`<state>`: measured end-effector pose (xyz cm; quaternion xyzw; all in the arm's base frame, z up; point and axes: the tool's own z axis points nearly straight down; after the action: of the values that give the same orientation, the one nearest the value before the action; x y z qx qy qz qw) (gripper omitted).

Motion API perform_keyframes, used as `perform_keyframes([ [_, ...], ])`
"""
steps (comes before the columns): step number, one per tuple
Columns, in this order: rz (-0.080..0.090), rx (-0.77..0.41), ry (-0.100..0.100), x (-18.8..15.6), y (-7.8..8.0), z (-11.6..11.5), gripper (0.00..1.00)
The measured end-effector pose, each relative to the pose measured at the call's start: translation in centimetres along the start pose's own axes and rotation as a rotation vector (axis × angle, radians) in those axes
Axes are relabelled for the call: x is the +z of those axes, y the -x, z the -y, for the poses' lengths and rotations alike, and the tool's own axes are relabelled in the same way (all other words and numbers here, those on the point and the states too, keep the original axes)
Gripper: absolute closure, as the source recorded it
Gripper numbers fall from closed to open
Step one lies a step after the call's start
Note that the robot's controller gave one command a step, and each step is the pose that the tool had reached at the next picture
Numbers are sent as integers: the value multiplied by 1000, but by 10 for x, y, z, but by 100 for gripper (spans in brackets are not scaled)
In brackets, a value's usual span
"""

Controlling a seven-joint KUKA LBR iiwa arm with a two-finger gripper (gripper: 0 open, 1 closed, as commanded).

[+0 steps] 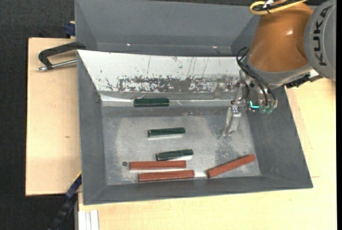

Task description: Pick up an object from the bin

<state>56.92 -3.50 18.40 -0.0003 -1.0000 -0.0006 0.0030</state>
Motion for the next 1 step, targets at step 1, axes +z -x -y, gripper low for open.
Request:
perform_keyframes([
  [1, 9, -1, -1, -5, 2, 0, 0],
])
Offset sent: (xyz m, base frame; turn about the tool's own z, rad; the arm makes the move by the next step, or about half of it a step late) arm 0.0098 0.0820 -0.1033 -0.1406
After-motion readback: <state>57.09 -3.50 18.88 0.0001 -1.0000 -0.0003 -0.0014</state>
